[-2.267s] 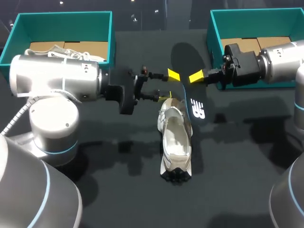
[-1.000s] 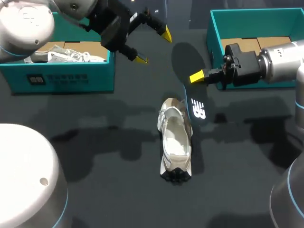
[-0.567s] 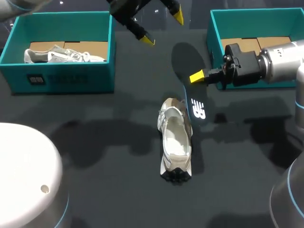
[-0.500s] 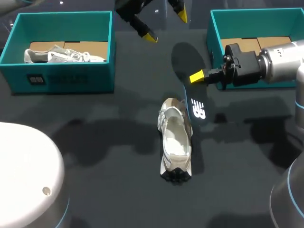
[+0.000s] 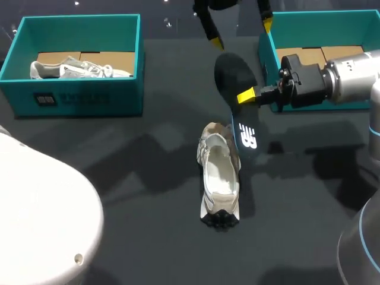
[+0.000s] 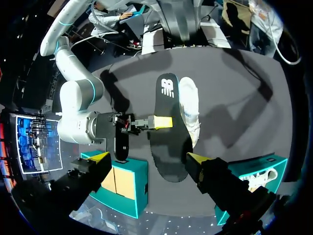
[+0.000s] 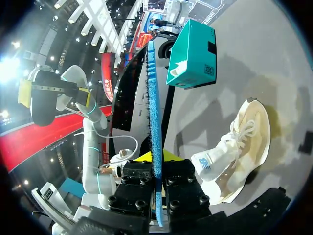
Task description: Take the shoe out of the shoebox, open the shoe tongue, remove and reinsert the insole, then place the shoe into the shoebox
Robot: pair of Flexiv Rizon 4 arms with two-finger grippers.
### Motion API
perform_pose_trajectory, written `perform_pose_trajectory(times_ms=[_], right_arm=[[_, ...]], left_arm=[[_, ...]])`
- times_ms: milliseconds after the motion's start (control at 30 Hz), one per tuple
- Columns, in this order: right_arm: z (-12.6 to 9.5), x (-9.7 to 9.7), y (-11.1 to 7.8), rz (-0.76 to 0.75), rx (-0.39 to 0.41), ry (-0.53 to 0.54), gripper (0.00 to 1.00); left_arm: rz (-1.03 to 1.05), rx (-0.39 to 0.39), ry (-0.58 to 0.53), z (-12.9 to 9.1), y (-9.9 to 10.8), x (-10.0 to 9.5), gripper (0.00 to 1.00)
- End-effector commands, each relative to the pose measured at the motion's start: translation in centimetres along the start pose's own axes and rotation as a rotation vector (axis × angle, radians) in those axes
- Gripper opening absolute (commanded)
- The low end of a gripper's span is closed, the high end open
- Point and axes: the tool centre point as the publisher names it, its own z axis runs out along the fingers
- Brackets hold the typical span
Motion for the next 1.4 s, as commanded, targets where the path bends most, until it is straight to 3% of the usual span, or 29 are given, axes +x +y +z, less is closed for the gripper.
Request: perform_pose_trajectory(times_ms=[33, 333, 1000, 1400], right_arm=[[0.1, 0.0, -0.1, 0.001, -0.001, -0.002, 0.00], [0.1, 0.0, -0.1, 0.001, -0.001, -0.002, 0.00], [0.1, 0.0, -0.1, 0.001, -0.001, -0.002, 0.00], [0.1, 0.0, -0.1, 0.001, -0.001, -0.002, 0.00]], left_arm=[[-0.001, 0.005, 0.452, 0.5, 0.8, -1.4, 1.00], [0.007, 0.017, 0.542, 1.6, 0.8, -2.4, 1.00], [-0.025, 0.018, 0.501, 2.1, 0.9, -2.8, 1.00], [-0.023, -0.033, 0.288, 0.8, -0.2, -0.9, 1.00]])
